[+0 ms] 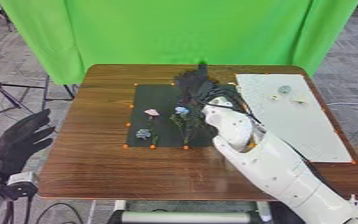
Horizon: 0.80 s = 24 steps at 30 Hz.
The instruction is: Arrange flowers
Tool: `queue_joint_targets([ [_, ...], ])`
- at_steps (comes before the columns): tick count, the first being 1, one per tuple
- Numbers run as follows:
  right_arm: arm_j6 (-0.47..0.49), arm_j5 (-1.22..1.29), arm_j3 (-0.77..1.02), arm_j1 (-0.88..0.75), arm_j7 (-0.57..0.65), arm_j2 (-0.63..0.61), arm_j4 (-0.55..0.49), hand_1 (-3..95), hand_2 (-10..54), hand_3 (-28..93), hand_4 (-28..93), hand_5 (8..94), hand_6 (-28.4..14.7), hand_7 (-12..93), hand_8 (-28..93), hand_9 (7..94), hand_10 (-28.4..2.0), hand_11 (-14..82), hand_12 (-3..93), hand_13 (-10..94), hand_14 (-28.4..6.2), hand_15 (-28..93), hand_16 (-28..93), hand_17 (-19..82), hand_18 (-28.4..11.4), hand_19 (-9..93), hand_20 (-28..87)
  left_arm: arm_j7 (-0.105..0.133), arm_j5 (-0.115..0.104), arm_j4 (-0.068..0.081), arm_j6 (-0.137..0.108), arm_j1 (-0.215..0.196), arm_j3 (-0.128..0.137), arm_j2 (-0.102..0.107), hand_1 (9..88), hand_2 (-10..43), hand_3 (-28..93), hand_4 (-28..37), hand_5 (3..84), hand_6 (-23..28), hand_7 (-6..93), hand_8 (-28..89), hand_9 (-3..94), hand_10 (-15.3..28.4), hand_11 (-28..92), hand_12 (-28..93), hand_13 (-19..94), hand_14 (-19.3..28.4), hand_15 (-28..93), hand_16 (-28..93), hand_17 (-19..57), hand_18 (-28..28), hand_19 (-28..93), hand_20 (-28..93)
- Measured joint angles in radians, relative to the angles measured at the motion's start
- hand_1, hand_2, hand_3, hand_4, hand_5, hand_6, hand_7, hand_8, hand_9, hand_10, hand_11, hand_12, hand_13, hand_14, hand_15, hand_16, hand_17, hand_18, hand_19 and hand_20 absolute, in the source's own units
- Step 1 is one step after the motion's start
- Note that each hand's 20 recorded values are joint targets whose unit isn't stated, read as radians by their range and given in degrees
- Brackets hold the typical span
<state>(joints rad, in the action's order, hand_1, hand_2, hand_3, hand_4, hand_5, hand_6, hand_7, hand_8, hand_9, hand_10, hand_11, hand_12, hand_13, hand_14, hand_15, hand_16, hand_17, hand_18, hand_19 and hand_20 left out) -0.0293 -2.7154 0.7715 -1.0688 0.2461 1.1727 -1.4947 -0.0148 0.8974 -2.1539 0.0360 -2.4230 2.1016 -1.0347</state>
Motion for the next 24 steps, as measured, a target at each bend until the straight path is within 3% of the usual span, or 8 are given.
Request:
queue_joint_targets([
  [14, 0.202, 0.013, 0.174, -0.013, 0.201, -0.201, 0.046, 23.0, -9.5, 89, -28, 25.9, -6.6, 24, -11, 34.8, -16.0, 12.5, 21.7, 39, -9.8, 50, 18, 5, -19.4, 60, 41, 0.002, 0.0, -0.006, -0.002, -0.014, 0.007, -0.019, 22.8, -3.7, 71, -28.3, 22.1, 1.0, 22.2, -11, 17.6, 8.6, 15, 19, 15, 11.6, 23, 4, -9.3, 19.1, 40, 7],
  [24, 0.253, 0.045, 0.271, -0.073, 0.248, -0.306, 0.081, 24.0, -9.5, 89, -28, 33.4, -3.1, 31, -14, 45.0, -11.9, 23.9, 23.0, 46, -7.9, 54, 21, 5, -19.4, 60, 42, 0.006, 0.0, -0.007, -0.002, -0.018, 0.01, -0.022, 22.8, -3.7, 71, -28.3, 22.1, 1.0, 22.3, -11, 17.6, 8.7, 15, 19, 15, 11.6, 23, 3, -9.3, 19.1, 40, 7],
])
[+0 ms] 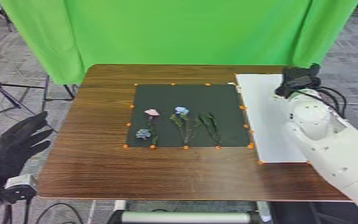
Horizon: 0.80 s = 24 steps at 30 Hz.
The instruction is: Arrange flowers
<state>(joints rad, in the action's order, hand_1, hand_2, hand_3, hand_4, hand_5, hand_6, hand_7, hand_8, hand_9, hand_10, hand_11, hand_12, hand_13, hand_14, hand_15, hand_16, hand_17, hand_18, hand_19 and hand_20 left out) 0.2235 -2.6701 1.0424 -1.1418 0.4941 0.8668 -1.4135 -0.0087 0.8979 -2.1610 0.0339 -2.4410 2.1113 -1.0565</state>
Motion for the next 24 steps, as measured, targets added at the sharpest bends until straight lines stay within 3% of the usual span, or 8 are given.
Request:
queue_joint_targets([
  [6, -0.003, -0.011, 0.021, -0.035, -0.068, -0.01, -0.001, 24.7, -9.5, 90, -28, 36.9, -1.9, 36, -16, 48.9, -9.7, 32.8, 24.3, 49, -7.2, 58, 21, 7, -19.0, 62, 43, 0.003, 0.0, 0.0, -0.001, -0.003, 0.0, -0.001, 22.8, -3.7, 71, -28.3, 22.1, 1.1, 22.2, -11, 17.7, 8.6, 15, 19, 15, 11.6, 23, 3, -9.2, 19.1, 40, 7],
  [10, -0.078, -0.025, 0.013, -0.055, -0.095, -0.01, 0.002, 26.6, -9.5, 90, -28, 40.4, -0.1, 41, -18, 53.9, -8.7, 40.9, 25.3, 52, -6.0, 60, 21, 9, -18.3, 63, 44, 0.004, 0.0, -0.001, -0.001, -0.004, 0.0, -0.001, 22.8, -3.7, 71, -28.3, 22.0, 1.1, 22.3, -11, 17.6, 8.6, 15, 19, 15, 11.6, 23, 3, -9.2, 19.1, 40, 7],
  [16, -0.201, -0.045, -0.01, -0.063, -0.111, -0.008, 0.032, 29.9, -9.5, 90, -28, 47.0, 2.2, 44, -20, 60.9, -7.2, 40.2, 24.1, 58, -4.8, 59, 22, 12, -17.5, 64, 44, 0.004, 0.0, -0.001, -0.001, -0.004, 0.0, -0.001, 22.9, -3.8, 71, -28.3, 22.1, 1.1, 22.2, -11, 17.6, 8.6, 15, 19, 15, 11.6, 23, 3, -9.2, 19.1, 40, 6],
  [22, -0.205, -0.063, -0.019, -0.064, -0.119, -0.001, 0.08, 30.6, -9.5, 89, -28, 47.9, 2.7, 45, -21, 61.7, -7.1, 39.4, 24.4, 59, -4.1, 58, 23, 12, -17.4, 64, 44, 0.005, 0.0, 0.0, -0.001, -0.003, 0.0, 0.0, 23.0, -3.8, 71, -28.3, 22.1, 1.1, 22.1, -11, 17.5, 8.6, 15, 19, 15, 11.6, 23, 3, -9.2, 19.1, 40, 6],
  [24, -0.207, -0.067, -0.019, -0.065, -0.124, -0.001, 0.088, 32.2, -9.5, 87, -28, 50.4, 3.7, 46, -22, 65.9, -6.4, 36.2, 27.3, 62, -3.6, 58, 24, 14, -17.3, 65, 44, 0.005, 0.0, 0.0, -0.001, -0.003, 0.0, 0.0, 23.0, -3.8, 71, -28.3, 22.1, 1.1, 22.1, -11, 17.6, 8.6, 15, 19, 15, 11.6, 23, 3, -9.2, 19.1, 40, 7],
])
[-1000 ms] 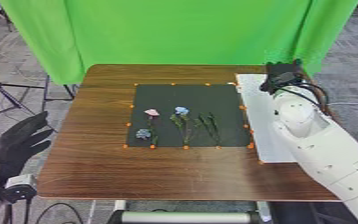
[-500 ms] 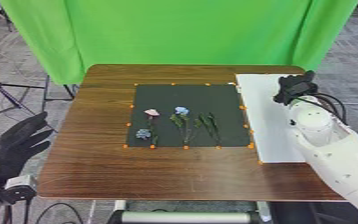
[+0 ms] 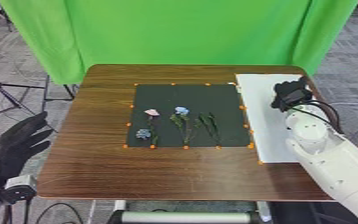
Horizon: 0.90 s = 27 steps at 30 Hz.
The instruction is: Arrange flowers
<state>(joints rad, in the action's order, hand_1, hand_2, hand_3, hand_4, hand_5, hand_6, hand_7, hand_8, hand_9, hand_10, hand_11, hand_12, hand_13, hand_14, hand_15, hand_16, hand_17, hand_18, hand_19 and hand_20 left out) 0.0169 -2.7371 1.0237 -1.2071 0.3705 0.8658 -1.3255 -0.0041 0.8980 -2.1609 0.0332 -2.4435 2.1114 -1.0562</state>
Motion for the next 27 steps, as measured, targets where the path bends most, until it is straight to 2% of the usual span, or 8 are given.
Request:
queue_joint_targets([
  [2, -0.016, -0.004, -0.003, 0.0, -0.005, 0.0, 0.011, 34.0, -9.5, 85, -28, 52.7, 4.3, 47, -20, 69.1, -5.5, 31.9, 31.8, 64, -3.4, 58, 25, 14, -17.2, 65, 44, 0.0, 0.0, 0.0, 0.0, 0.0, 0.0, 0.0, 23.0, -3.8, 71, -28.3, 22.1, 1.1, 22.1, -11, 17.6, 8.6, 15, 19, 15, 11.6, 23, 3, -9.2, 19.1, 40, 7],
  [4, -0.057, -0.01, -0.013, 0.0, -0.009, 0.0, 0.026, 35.0, -9.5, 84, -28, 52.8, 4.6, 47, -12, 71.2, -5.4, 30.1, 33.5, 65, -3.2, 58, 26, 15, -17.0, 65, 44, 0.0, 0.0, 0.0, 0.0, 0.001, 0.0, 0.001, 23.1, -3.7, 71, -28.3, 22.1, 1.1, 22.2, -11, 17.5, 8.6, 15, 19, 15, 11.6, 23, 3, -9.3, 19.1, 40, 7],
  [8, -0.142, -0.02, -0.032, 0.007, -0.016, 0.0, 0.044, 34.2, -9.5, 84, -28, 52.7, 4.6, 47, -9, 71.5, -5.6, 30.1, 33.9, 66, -3.0, 58, 26, 15, -17.0, 66, 44, 0.0, 0.0, 0.001, 0.0, 0.003, -0.001, 0.004, 23.0, -3.7, 71, -28.3, 22.0, 1.0, 22.2, -11, 17.5, 8.6, 15, 19, 15, 11.6, 23, 3, -9.3, 19.1, 40, 7],
  [14, -0.14, -0.023, -0.039, 0.013, -0.017, 0.009, 0.045, 35.2, -9.5, 83, -28, 53.7, 4.8, 49, -5, 73.2, -5.2, 29.1, 34.6, 67, -2.9, 58, 26, 15, -16.9, 66, 44, 0.0, 0.0, 0.002, 0.001, 0.008, -0.003, 0.007, 23.0, -3.6, 71, -28.3, 22.0, 1.1, 22.3, -11, 17.5, 8.6, 15, 19, 15, 11.6, 23, 3, -9.3, 19.1, 40, 7],
  [16, -0.135, -0.027, -0.042, 0.017, -0.016, 0.013, 0.046, 38.0, -9.5, 81, -28, 54.5, 4.8, 52, -4, 75.4, -4.5, 25.2, 38.5, 67, -2.8, 57, 28, 15, -16.8, 66, 44, 0.0, 0.0, 0.002, 0.001, 0.009, -0.003, 0.007, 23.0, -3.6, 71, -28.3, 22.0, 1.1, 22.2, -11, 17.5, 8.6, 15, 19, 15, 11.6, 23, 3, -9.3, 19.1, 40, 7],
  [18, -0.131, -0.031, -0.047, 0.023, -0.014, 0.016, 0.05, 42.9, -9.5, 80, -28, 59.3, 5.7, 55, -3, 81.6, -3.6, 18.9, 45.6, 71, -2.2, 56, 34, 16, -16.5, 66, 44, 0.0, 0.0, 0.002, 0.001, 0.009, -0.003, 0.007, 23.0, -3.7, 71, -28.3, 22.0, 1.1, 22.2, -11, 17.6, 8.7, 15, 19, 15, 11.6, 23, 3, -9.3, 19.1, 40, 7],
  [21, -0.133, -0.038, -0.053, 0.031, -0.013, 0.02, 0.06, 46.1, -9.5, 81, -28, 66.0, 5.9, 55, -1, 86.8, -3.6, 21.5, 47.6, 74, -2.6, 59, 34, 18, -16.0, 67, 44, 0.0, 0.0, 0.002, 0.0, 0.009, -0.003, 0.007, 22.9, -3.6, 71, -28.3, 22.1, 1.2, 22.2, -11, 17.5, 8.6, 15, 19, 15, 11.6, 23, 3, -9.3, 19.1, 40, 7],
  [27, -0.157, -0.041, -0.053, 0.033, -0.017, 0.022, 0.067, 45.7, -9.5, 83, -28, 68.3, 5.1, 54, -1, 87.6, -3.7, 22.5, 48.3, 75, -2.7, 61, 33, 19, -16.0, 67, 45, 0.0, 0.0, 0.001, 0.0, 0.008, -0.002, 0.006, 23.0, -3.6, 71, -28.3, 22.1, 1.1, 22.2, -11, 17.5, 8.6, 15, 19, 15, 11.6, 23, 3, -9.2, 19.1, 40, 7],
])
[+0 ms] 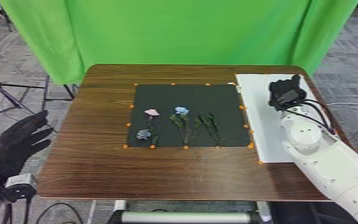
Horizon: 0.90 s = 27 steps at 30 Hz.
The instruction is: Arrange flowers
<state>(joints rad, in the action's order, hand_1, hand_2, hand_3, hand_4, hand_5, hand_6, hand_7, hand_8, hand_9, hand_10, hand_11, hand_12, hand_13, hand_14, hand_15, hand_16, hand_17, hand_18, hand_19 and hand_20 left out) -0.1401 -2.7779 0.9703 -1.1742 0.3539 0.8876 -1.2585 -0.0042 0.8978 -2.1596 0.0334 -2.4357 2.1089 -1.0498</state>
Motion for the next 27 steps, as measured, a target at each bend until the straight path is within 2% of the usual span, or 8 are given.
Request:
queue_joint_targets([
  [5, -0.059, 0.002, -0.005, -0.006, -0.008, -0.007, -0.017, 45.4, -9.5, 84, -28, 68.9, 4.8, 54, 0, 87.8, -3.6, 22.8, 48.8, 75, -2.9, 62, 33, 19, -16.1, 67, 45, 0.0, 0.0, -0.001, 0.0, -0.002, 0.002, 0.0, 22.9, -3.5, 71, -28.3, 22.1, 1.1, 22.2, -11, 17.5, 8.6, 15, 19, 15, 11.7, 23, 3, -9.2, 19.1, 40, 7],
  [11, -0.106, 0.031, -0.015, -0.01, -0.024, -0.028, -0.11, 44.9, -9.5, 85, -28, 69.6, 4.4, 53, 1, 87.9, -4.0, 23.4, 49.9, 75, -3.0, 63, 34, 19, -16.1, 67, 45, 0.001, 0.0, -0.001, 0.0, -0.002, 0.003, -0.001, 22.9, -3.5, 71, -28.3, 22.1, 1.1, 22.2, -11, 17.5, 8.6, 15, 19, 15, 11.6, 23, 3, -9.3, 19.1, 40, 7],
  [15, -0.111, 0.075, -0.011, -0.017, -0.056, -0.037, -0.193, 44.9, -9.5, 85, -28, 69.7, 4.3, 53, 1, 87.9, -4.0, 23.5, 49.9, 75, -3.1, 63, 34, 19, -16.0, 67, 45, 0.001, 0.0, -0.001, 0.0, -0.003, 0.003, -0.001, 22.9, -3.6, 71, -28.3, 22.1, 1.1, 22.1, -11, 17.5, 8.6, 15, 19, 15, 11.6, 23, 3, -9.3, 19.1, 40, 7],
  [22, -0.094, 0.132, -0.016, -0.041, -0.211, -0.032, -0.338, 44.5, -9.5, 85, -28, 69.7, 4.4, 53, 1, 87.9, -3.8, 23.3, 50.0, 75, -2.9, 63, 34, 19, -16.0, 67, 45, 0.0, 0.0, -0.002, 0.0, -0.005, 0.005, -0.003, 22.8, -3.6, 71, -28.3, 22.0, 1.1, 22.0, -10, 17.5, 8.6, 15, 19, 15, 11.5, 22, 3, -9.3, 19.1, 40, 7],
  [27, -0.069, 0.131, -0.085, -0.036, -0.246, -0.004, -0.394, 44.2, -9.5, 86, -28, 69.7, 4.4, 53, 1, 87.9, -3.7, 23.0, 50.5, 75, -2.9, 63, 34, 19, -16.0, 67, 45, 0.0, 0.001, -0.002, 0.0, -0.005, 0.005, -0.003, 22.8, -3.6, 71, -28.3, 22.0, 1.0, 21.9, -10, 17.5, 8.6, 15, 19, 15, 11.5, 22, 4, -9.2, 19.0, 40, 7],
])
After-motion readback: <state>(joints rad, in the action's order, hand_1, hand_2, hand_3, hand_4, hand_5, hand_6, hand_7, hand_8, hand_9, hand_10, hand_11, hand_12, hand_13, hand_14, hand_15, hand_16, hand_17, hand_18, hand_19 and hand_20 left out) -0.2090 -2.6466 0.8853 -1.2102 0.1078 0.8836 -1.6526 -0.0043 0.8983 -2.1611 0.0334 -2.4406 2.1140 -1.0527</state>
